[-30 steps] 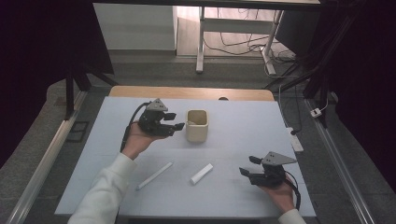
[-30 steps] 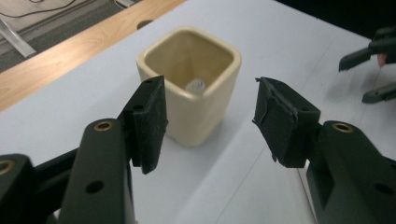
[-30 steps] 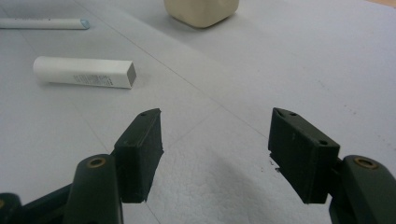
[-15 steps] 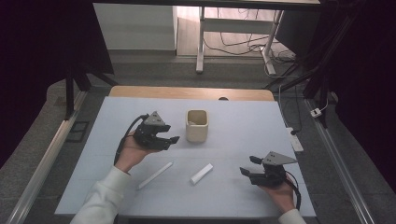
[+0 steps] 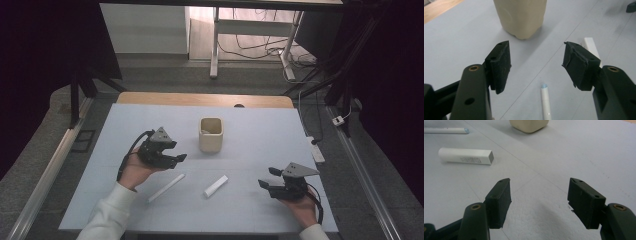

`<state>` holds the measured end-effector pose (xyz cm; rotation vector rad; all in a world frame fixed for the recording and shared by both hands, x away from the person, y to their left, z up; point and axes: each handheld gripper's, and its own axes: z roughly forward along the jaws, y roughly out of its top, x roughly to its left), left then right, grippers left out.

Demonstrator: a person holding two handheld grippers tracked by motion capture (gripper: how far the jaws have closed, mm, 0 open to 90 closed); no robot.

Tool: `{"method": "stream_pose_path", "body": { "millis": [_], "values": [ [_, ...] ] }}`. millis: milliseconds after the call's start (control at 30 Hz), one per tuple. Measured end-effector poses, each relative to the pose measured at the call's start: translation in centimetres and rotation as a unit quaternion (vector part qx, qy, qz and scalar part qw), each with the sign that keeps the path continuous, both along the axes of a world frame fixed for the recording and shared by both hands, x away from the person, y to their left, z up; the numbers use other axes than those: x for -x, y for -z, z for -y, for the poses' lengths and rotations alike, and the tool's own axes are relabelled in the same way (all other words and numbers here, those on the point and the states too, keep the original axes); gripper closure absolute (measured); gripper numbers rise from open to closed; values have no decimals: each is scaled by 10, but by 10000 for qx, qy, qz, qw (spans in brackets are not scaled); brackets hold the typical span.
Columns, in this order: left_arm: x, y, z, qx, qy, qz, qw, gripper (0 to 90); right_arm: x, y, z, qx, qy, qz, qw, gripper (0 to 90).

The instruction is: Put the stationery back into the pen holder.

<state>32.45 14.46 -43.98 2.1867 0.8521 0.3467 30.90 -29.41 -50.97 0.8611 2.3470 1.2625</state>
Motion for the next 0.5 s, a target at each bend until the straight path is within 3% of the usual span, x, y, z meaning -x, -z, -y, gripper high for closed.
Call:
{"method": "stream_pose_path", "body": {
  "millis": [133,300,500],
  "values": [
    [7,-4,-1,-107,48,34,9999,384,1,1,3,0,12,-8,10000,347],
    [10,-1,-2,-437,113,4,9990,380,3,1,8,14,91,4,10000,347],
    [11,3,-4,-612,209,-142,9978,375,4,4,17,25,205,-54,9998,347]
  ]
}}
